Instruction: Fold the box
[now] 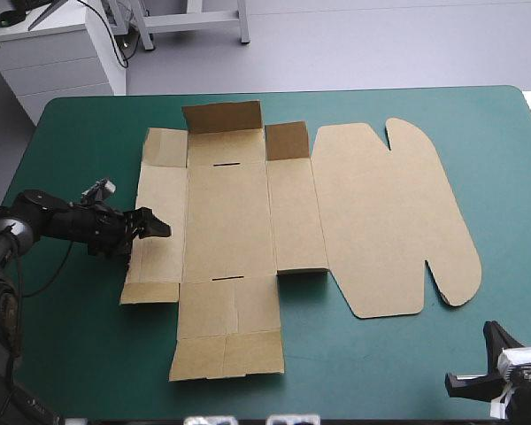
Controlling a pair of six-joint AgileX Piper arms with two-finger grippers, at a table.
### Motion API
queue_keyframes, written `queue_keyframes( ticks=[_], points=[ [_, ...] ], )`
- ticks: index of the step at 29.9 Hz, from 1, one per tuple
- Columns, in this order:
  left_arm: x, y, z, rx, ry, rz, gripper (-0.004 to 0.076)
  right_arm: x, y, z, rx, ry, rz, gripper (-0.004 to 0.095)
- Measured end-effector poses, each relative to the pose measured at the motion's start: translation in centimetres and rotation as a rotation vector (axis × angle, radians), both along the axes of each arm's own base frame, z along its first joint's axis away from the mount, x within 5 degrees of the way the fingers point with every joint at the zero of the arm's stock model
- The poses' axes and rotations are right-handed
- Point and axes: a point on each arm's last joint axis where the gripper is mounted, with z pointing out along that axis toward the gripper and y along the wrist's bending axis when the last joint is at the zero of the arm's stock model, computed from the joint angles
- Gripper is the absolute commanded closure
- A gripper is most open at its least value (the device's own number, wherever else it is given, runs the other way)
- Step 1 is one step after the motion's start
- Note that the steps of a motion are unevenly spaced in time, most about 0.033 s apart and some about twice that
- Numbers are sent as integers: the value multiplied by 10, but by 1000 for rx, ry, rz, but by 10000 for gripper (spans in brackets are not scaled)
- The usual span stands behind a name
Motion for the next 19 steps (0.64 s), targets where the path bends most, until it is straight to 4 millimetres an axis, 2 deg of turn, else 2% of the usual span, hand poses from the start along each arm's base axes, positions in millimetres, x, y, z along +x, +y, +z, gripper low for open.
queue_keyframes(
  ticks=[4, 7, 9, 12, 13, 16, 19],
  points=[
    [3, -11, 2, -2, -11, -34, 146, 0, 0, 0, 0, 1, 0, 927],
    [5, -17, 2, -5, -11, -53, 220, 0, 0, 0, 0, 1, 0, 927],
    [5, -18, 1, -7, -8, -56, 336, 0, 0, 0, 0, 1, 0, 927],
    [6, -17, -3, 13, 0, -76, 612, 0, 0, 0, 0, 0, 0, 927],
    [6, -16, -4, 24, 1, -90, 727, 0, 0, 0, 0, 0, 0, 927],
    [9, -15, 0, 55, -3, -147, 731, 0, 0, 0, 0, 0, 0, 927],
    [14, -12, 14, 113, -17, -219, 731, 0, 0, 0, 0, 0, 0, 927]
  ],
)
